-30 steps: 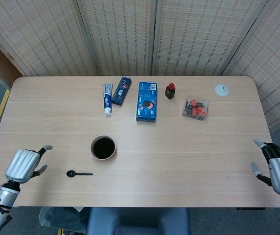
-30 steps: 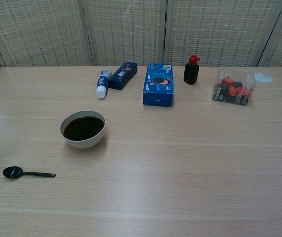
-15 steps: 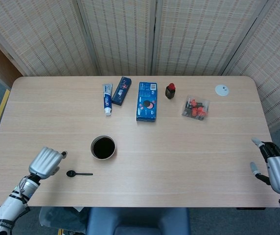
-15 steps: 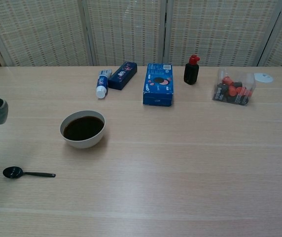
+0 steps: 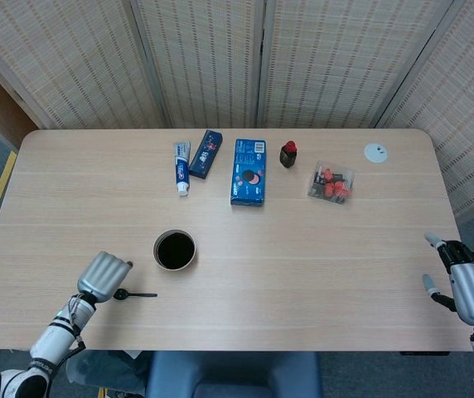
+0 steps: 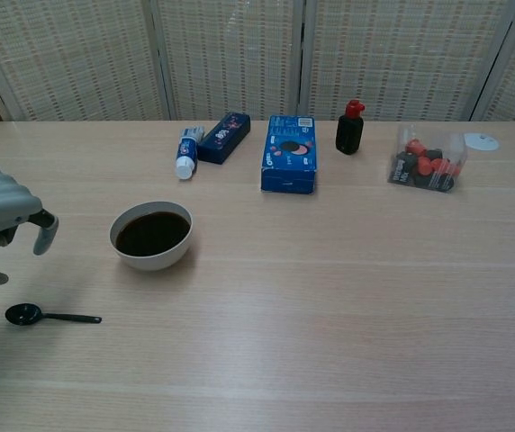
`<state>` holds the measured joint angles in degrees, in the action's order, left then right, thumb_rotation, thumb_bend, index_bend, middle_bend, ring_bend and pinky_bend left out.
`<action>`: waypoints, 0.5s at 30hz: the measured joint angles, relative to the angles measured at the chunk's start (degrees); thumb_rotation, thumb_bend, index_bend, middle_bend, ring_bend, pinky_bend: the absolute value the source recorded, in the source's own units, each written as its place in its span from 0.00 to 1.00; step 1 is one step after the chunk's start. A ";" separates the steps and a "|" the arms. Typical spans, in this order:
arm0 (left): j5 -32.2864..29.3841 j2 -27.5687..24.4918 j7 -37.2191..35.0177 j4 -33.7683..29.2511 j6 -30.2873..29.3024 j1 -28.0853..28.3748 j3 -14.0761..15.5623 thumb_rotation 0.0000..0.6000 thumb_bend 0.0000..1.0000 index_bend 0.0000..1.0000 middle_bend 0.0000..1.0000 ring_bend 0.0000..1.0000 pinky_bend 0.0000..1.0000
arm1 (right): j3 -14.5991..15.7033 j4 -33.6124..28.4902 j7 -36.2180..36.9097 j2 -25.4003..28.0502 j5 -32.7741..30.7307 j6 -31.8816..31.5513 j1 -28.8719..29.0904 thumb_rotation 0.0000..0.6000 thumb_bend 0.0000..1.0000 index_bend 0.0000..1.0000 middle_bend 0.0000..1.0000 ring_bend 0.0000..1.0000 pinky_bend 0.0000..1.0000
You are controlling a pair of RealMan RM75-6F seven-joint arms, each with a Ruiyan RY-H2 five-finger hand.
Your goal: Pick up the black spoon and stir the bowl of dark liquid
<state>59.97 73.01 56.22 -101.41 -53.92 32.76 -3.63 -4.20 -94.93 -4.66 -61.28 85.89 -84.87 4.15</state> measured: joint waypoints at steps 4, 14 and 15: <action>-6.61 2.10 3.68 -1.32 -0.48 2.69 0.15 1.00 0.22 0.46 1.00 1.00 1.00 | 0.03 0.47 0.44 -0.07 -0.40 0.17 -0.04 1.00 0.34 0.15 0.29 0.21 0.38; -19.01 5.94 6.58 -3.63 -2.94 7.81 1.33 1.00 0.22 0.48 1.00 1.00 1.00 | 0.33 1.40 1.35 -0.19 -0.76 0.46 -0.26 1.00 0.34 0.15 0.29 0.22 0.38; -19.90 6.55 6.86 -3.71 -3.51 8.26 1.56 1.00 0.22 0.48 1.00 1.00 1.00 | 0.38 1.49 1.41 -0.19 -0.80 0.54 -0.27 1.00 0.34 0.15 0.29 0.22 0.38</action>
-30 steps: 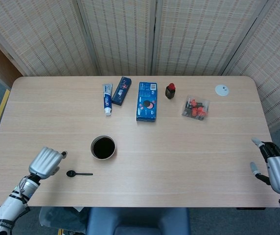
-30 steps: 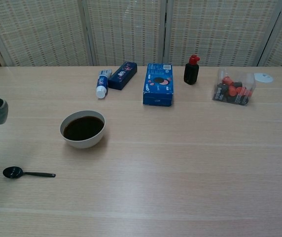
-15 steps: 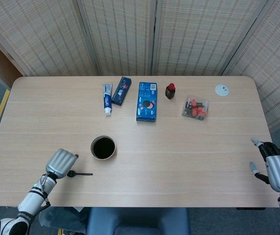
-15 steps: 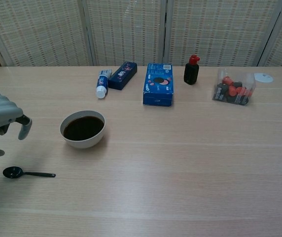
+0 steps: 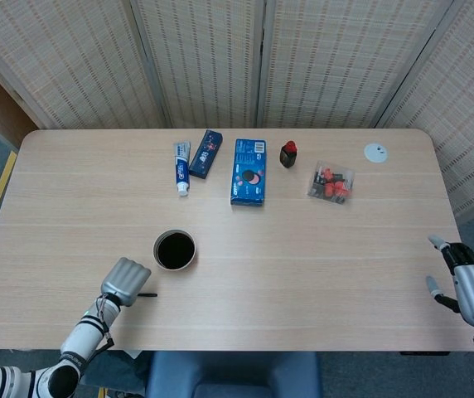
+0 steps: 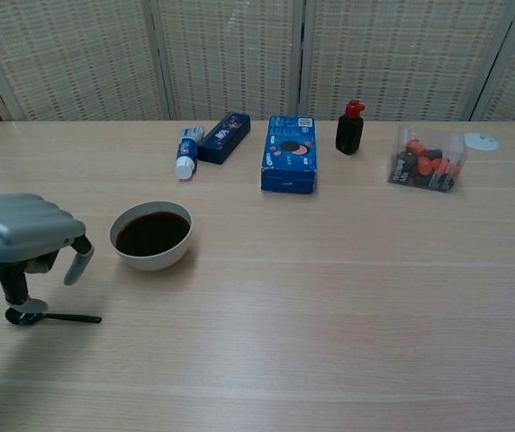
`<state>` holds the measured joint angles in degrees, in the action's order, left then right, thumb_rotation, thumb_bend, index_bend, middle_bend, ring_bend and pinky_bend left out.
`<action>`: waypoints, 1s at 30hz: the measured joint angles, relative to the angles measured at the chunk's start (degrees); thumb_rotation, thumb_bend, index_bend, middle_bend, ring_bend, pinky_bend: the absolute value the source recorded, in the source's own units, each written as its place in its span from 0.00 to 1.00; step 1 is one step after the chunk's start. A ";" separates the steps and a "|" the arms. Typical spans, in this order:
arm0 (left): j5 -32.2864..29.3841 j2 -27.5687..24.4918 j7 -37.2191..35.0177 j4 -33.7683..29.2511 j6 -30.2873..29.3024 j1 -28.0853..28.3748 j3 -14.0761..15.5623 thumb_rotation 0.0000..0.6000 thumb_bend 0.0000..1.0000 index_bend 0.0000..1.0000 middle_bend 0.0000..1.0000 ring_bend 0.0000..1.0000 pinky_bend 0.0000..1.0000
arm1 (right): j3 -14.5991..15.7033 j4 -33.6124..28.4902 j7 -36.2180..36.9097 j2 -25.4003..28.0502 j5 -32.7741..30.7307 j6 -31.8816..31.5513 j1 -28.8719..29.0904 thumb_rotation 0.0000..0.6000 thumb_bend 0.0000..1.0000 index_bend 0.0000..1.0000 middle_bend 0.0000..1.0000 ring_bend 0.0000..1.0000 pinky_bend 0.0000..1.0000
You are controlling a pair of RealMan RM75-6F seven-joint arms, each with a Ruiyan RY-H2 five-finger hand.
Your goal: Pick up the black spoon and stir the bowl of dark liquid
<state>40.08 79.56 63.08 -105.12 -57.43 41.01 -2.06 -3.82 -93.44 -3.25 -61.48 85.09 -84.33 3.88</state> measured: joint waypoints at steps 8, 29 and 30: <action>-5.84 4.30 0.80 1.40 -3.36 2.93 1.33 1.00 0.21 0.49 1.00 1.00 1.00 | 0.13 0.40 0.45 -0.10 -0.26 0.15 -0.13 1.00 0.34 0.15 0.29 0.22 0.38; -6.57 8.30 -4.19 6.44 -5.03 4.93 4.07 1.00 0.21 0.49 1.00 1.00 1.00 | 0.27 0.28 -0.03 -0.17 -0.80 0.68 -0.13 1.00 0.34 0.15 0.29 0.23 0.38; -6.60 8.42 -4.33 6.58 -5.04 4.96 4.10 1.00 0.21 0.49 1.00 1.00 1.00 | 0.28 0.25 -0.04 -0.15 -0.79 0.66 -0.15 1.00 0.34 0.15 0.29 0.23 0.38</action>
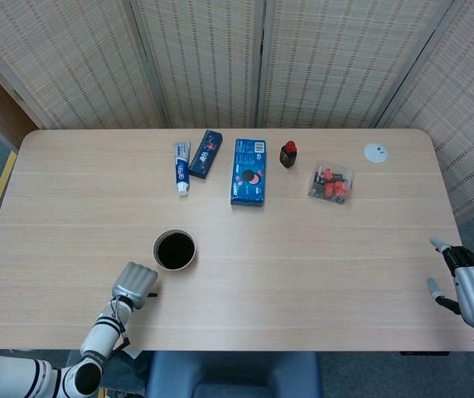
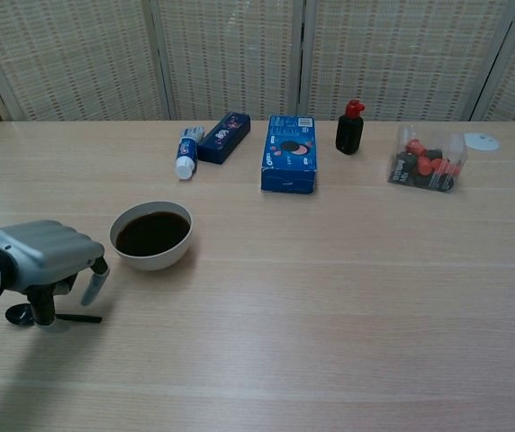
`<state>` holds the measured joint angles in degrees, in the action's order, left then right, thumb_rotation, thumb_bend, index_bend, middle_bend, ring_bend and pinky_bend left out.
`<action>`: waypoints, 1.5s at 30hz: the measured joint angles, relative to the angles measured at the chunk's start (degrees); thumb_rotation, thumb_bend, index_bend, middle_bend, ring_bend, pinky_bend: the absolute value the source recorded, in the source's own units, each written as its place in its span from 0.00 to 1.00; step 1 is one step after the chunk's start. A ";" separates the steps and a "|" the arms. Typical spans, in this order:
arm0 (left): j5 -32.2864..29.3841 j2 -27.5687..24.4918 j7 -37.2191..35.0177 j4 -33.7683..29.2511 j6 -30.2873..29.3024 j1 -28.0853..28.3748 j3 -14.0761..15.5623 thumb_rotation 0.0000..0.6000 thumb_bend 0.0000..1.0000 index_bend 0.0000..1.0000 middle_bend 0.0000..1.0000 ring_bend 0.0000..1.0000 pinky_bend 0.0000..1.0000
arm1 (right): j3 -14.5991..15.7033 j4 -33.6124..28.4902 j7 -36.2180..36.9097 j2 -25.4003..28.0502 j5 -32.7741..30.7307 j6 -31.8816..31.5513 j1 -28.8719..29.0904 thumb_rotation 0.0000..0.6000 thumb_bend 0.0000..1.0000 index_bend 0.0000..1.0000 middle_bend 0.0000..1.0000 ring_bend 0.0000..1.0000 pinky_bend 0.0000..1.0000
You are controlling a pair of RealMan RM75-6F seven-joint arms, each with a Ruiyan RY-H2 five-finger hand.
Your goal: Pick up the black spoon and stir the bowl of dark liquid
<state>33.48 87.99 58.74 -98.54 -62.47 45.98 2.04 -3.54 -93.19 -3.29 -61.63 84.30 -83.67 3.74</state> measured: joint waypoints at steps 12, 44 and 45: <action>-2.37 0.51 -0.16 0.53 0.33 1.04 0.73 1.00 0.22 0.50 1.00 1.00 1.00 | 0.06 0.13 0.08 0.00 -0.22 0.06 -0.12 1.00 0.34 0.15 0.29 0.24 0.38; -6.11 0.74 -2.54 0.12 1.93 3.74 2.18 1.00 0.32 0.54 1.00 1.00 1.00 | 0.30 1.46 1.18 -0.56 -0.91 0.62 -0.41 1.00 0.34 0.15 0.30 0.24 0.38; -6.11 0.80 -2.70 0.20 1.91 3.73 2.18 1.00 0.32 0.54 1.00 1.00 1.00 | 0.30 1.48 1.19 -0.58 -0.94 0.63 -0.42 1.00 0.34 0.15 0.30 0.24 0.38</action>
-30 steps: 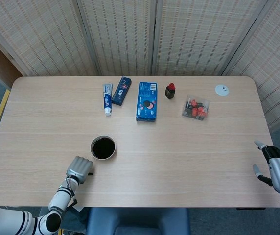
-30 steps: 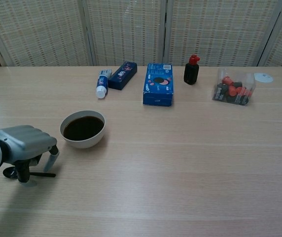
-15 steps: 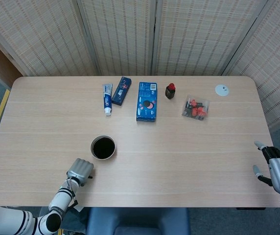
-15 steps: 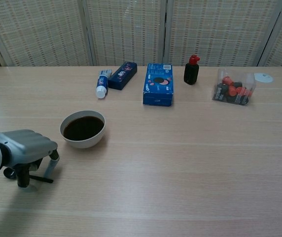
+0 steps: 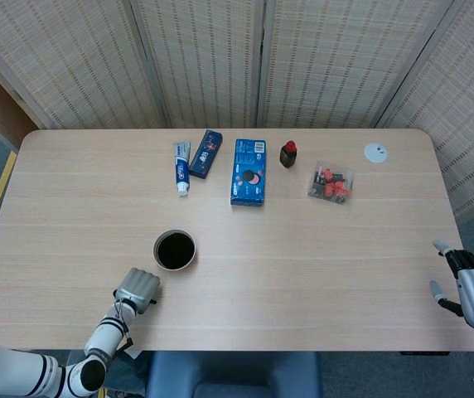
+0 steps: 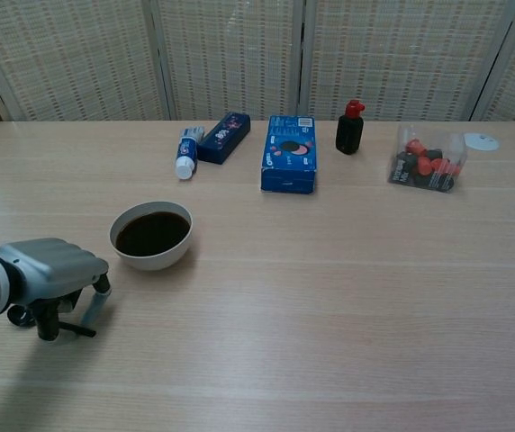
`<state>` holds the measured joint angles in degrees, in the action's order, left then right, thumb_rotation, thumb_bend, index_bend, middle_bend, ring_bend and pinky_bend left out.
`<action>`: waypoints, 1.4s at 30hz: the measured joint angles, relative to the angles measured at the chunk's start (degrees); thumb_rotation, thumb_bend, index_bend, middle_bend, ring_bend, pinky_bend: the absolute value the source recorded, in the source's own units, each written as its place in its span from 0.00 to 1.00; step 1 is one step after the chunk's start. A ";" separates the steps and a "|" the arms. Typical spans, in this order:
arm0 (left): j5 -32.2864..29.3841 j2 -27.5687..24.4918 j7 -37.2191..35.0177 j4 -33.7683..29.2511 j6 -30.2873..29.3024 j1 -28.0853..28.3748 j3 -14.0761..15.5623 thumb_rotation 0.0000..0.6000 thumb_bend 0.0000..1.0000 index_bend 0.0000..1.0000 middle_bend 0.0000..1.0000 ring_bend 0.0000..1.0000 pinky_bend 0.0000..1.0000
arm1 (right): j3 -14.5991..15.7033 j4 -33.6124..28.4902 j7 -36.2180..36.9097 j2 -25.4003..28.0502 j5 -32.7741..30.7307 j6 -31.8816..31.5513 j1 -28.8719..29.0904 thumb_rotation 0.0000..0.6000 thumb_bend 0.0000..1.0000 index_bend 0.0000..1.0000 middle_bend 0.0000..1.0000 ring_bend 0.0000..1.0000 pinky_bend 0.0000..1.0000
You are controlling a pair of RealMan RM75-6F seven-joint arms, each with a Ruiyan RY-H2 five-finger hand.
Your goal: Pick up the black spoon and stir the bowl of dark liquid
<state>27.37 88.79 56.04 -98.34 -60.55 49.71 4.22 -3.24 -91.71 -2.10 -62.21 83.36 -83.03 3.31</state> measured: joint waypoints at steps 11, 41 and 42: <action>-0.01 0.77 -0.85 1.18 0.05 0.15 0.58 1.00 0.33 0.57 1.00 1.00 1.00 | 0.02 -0.09 -0.02 0.04 -0.16 -0.06 -0.18 1.00 0.34 0.15 0.30 0.24 0.38; 9.67 -11.37 -22.72 -2.41 4.24 -5.28 -2.90 1.00 0.36 0.64 1.00 1.00 1.00 | -0.15 -0.06 0.05 0.00 0.11 -0.06 -0.07 1.00 0.34 0.15 0.31 0.24 0.38; 10.30 -12.16 -24.37 -2.65 4.55 -5.66 -3.31 1.00 0.36 0.64 1.00 1.00 1.00 | -0.16 -0.06 0.02 -0.01 0.11 -0.02 -0.05 1.00 0.34 0.15 0.31 0.24 0.38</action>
<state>37.67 76.63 31.67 -100.99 -56.01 44.05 0.91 -3.39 -91.77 -2.08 -62.22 83.47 -83.06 3.27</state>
